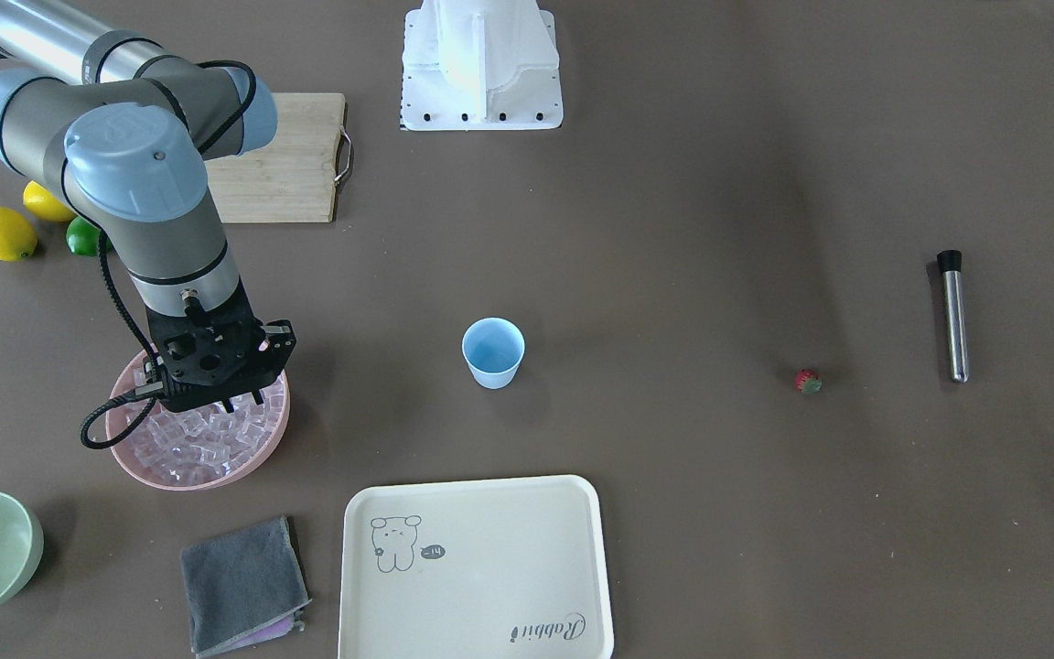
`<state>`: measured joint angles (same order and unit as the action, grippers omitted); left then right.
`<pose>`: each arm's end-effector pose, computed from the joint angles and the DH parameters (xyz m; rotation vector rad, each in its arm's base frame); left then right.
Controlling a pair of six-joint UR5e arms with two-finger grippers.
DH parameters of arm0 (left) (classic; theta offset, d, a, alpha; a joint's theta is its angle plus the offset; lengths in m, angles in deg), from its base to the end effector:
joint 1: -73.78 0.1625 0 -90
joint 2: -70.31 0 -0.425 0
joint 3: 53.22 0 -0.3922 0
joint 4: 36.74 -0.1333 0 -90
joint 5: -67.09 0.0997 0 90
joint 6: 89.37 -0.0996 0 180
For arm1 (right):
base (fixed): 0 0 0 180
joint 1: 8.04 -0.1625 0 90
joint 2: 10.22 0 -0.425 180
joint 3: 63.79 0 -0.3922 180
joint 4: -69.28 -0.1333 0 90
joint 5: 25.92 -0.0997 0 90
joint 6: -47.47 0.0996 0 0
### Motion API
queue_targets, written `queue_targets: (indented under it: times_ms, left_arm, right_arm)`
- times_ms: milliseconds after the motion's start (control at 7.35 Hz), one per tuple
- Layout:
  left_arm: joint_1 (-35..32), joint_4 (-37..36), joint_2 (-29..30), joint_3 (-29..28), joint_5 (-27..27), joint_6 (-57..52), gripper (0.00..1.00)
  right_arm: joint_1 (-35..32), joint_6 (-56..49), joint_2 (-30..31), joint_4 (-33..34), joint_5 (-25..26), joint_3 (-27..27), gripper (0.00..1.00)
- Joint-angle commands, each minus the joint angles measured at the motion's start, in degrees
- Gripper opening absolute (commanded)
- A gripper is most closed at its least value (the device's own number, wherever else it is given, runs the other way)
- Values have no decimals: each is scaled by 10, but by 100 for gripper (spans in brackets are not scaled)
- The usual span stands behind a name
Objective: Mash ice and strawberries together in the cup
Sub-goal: 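Carry the ice cube with the right gripper over the light-blue cup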
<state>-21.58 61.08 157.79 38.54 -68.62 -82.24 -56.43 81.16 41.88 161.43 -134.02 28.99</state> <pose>-0.1067 -0.4731 0.6491 0.1044 0.7993 -0.1569 -0.3853 -0.5880 0.2542 0.3430 -0.6492 -0.2382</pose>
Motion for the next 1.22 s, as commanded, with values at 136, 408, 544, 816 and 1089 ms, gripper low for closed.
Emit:
queue_targets:
  times_ms: [136,408,544,816,1089]
  left_arm:
    - [0,1,1,6,0,-1,98]
    - [0,13,-5,20,0,0,98]
    - [0,13,-5,18,0,-1,98]
    - [0,14,-5,16,0,0,98]
    - [0,14,-6,16,0,-1,98]
  right_arm:
    - [74,144,-79,-7,15,-6,4]
    - [128,236,-119,-114,51,-81,3]
    - [151,252,-145,-133,93,-122,3]
    - [159,252,-147,-146,97,-132,4]
    - [147,241,-140,-145,96,-131,92]
